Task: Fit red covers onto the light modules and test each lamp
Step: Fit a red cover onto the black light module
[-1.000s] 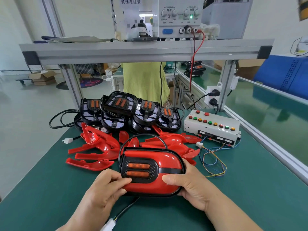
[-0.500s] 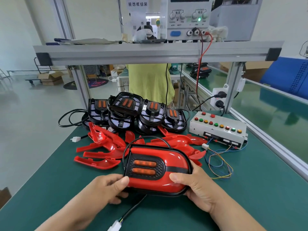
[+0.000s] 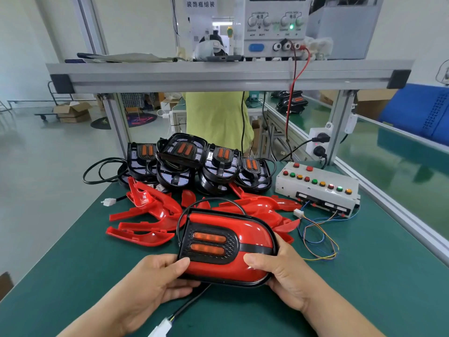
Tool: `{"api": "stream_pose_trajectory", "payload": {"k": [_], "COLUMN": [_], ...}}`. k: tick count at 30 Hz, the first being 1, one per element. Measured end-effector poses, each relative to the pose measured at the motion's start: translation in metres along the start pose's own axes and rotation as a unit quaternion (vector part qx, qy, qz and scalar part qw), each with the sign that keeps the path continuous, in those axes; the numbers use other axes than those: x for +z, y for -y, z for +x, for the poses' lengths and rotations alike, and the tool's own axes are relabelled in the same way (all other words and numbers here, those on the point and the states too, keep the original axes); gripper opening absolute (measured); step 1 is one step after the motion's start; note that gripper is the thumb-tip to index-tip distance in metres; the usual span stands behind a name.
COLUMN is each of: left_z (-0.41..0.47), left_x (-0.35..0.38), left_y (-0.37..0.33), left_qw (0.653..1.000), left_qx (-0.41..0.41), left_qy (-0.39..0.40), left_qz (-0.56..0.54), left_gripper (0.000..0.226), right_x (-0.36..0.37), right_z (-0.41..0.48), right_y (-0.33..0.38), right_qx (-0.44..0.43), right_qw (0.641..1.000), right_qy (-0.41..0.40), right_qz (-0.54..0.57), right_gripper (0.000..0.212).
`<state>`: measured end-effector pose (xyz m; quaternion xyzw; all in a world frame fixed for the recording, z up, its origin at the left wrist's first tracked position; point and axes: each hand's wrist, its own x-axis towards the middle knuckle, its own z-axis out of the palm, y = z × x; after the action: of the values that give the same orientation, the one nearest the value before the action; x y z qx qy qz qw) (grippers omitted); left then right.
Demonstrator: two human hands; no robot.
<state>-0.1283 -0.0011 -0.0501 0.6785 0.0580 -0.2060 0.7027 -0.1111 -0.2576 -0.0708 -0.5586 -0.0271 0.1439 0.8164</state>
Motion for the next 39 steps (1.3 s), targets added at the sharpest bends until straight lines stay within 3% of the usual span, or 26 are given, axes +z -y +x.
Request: {"api": "stream_pose_trajectory", "payload": {"k": [13,30,35,39], "left_z": [0.0,-0.002,-0.012,-0.023], "left_x": [0.007,0.004,0.0,-0.011], "left_y": [0.008,0.0,-0.008,-0.01], "left_qw": [0.995,0.996,0.977,0.927], "left_qx": [0.036,0.041,0.079,0.08], "left_qy": [-0.088,-0.063,-0.099,-0.104], "left_qz": [0.015,0.05,0.174,0.352], "left_gripper": [0.016,0.021,0.024,0.042], "right_x": [-0.001,0.002,0.0,-0.001], "right_z": [-0.002,0.001,0.001,0.001], "right_y": [0.002,0.003,0.002,0.002], "right_qx": [0.006,0.011,0.015,0.012], "right_qw": [1.0,0.999,0.999,0.999], "right_qy": [0.013,0.002,0.002,0.004], "right_qz": [0.021,0.032,0.045,0.047], "right_gripper": [0.076,0.065,0.068,0.072]}}
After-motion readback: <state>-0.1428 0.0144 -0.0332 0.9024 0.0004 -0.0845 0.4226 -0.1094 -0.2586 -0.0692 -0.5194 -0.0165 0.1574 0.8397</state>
